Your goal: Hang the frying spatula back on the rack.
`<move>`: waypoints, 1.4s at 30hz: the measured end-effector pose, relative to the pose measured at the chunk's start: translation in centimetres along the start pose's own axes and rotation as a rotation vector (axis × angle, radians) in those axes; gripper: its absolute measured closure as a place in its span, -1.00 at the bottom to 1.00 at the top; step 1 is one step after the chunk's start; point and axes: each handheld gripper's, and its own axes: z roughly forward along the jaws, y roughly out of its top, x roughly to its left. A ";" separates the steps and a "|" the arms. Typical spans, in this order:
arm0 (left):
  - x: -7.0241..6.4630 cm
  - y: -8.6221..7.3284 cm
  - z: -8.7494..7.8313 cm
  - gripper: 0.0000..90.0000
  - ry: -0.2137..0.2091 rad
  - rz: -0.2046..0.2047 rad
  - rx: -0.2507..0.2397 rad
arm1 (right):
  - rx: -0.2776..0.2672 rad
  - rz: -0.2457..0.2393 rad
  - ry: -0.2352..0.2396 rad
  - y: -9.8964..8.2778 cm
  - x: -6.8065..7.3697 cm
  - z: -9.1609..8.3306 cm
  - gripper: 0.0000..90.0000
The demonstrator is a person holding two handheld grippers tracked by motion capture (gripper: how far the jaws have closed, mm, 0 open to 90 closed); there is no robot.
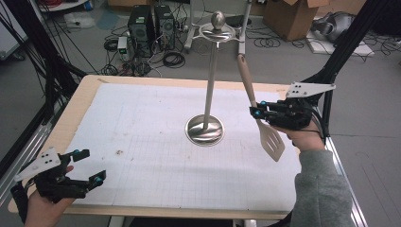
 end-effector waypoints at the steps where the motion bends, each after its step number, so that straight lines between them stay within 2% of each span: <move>1: 0.0 0.0 -0.2 -0.96 0.001 0.000 -0.003 | -0.002 -0.002 0.002 0.1 -0.1 0.0 0.73; 7: 0.0 0.0 -0.7 -0.96 -0.001 0.003 -0.045 | -0.009 0.004 0.007 0.6 -0.8 -0.1 0.73; 18: 0.1 0.6 0.0 -0.96 -0.006 0.020 -0.066 | -0.017 0.008 0.000 1.1 -1.5 -0.9 0.73; 22: 0.2 0.7 -0.1 -0.96 -0.004 0.015 -0.078 | -0.018 0.007 0.019 1.2 -1.7 -1.2 0.73; 34: 0.1 0.7 -0.2 -0.96 0.004 0.010 -0.060 | 0.001 0.019 -0.001 2.0 -2.1 -0.9 0.73; 42: 0.2 0.6 -0.6 -0.96 0.018 0.003 -0.056 | -0.016 0.019 0.004 2.4 -2.3 -0.4 0.73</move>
